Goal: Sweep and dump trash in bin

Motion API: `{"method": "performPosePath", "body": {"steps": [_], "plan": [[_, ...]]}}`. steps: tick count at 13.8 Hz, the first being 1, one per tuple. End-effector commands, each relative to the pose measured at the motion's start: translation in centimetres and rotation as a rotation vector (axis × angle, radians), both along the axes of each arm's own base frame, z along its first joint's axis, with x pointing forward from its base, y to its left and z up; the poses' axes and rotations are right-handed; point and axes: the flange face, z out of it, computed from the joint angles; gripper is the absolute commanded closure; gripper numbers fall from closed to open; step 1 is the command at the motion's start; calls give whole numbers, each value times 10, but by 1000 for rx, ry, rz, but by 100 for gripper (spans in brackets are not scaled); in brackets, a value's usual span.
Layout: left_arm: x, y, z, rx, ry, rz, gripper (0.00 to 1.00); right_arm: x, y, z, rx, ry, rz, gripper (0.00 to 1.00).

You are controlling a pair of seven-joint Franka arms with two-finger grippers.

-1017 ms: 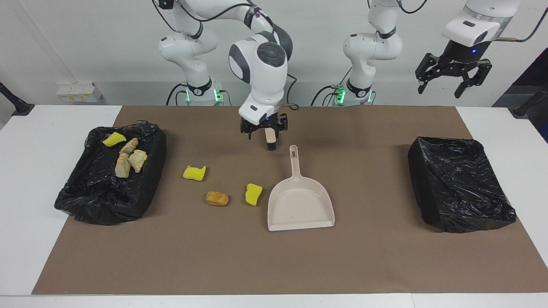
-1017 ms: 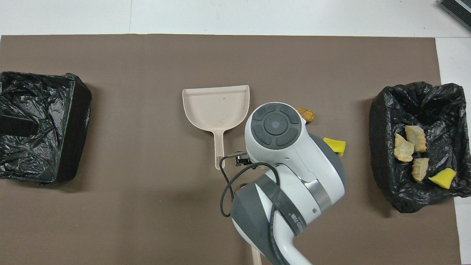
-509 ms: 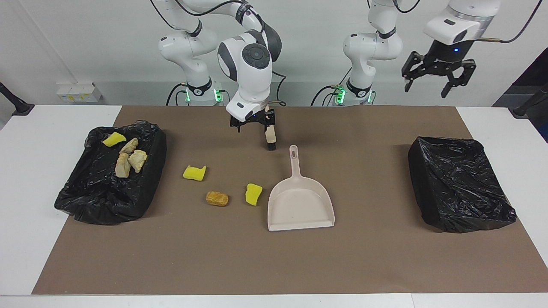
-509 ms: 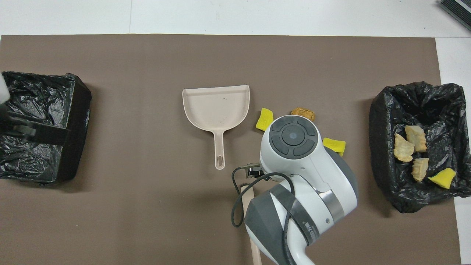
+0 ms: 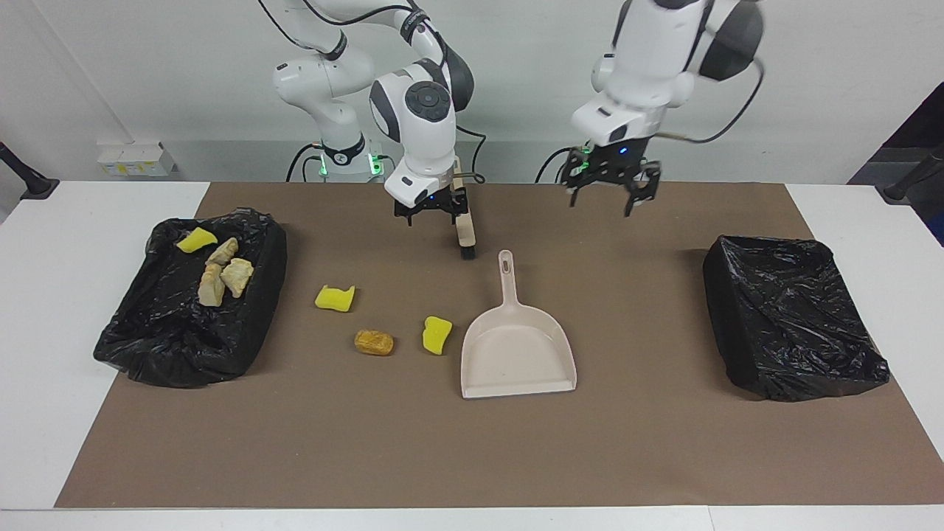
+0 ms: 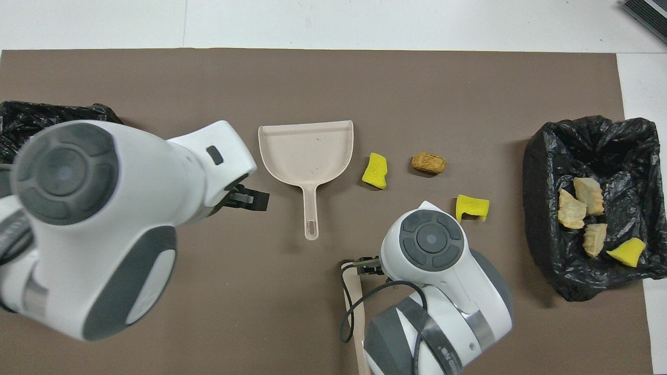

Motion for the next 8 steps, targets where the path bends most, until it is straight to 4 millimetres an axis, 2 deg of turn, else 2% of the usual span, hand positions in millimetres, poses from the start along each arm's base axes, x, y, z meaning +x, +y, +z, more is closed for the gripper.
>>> {"method": "performPosePath", "body": {"steps": [1, 4, 6, 8], "plan": [[5, -25, -53, -7, 0, 45, 0, -20, -13, 2, 28, -5, 19, 0], [6, -79, -126, 3, 15, 131, 0, -30, -17, -2, 17, 8, 27, 0], [4, -99, -152, -8, 14, 158, 0, -44, -19, -4, 11, 9, 36, 0], [1, -109, -168, -7, 21, 159, 0, -62, -17, -7, 26, 24, 39, 0]]}}
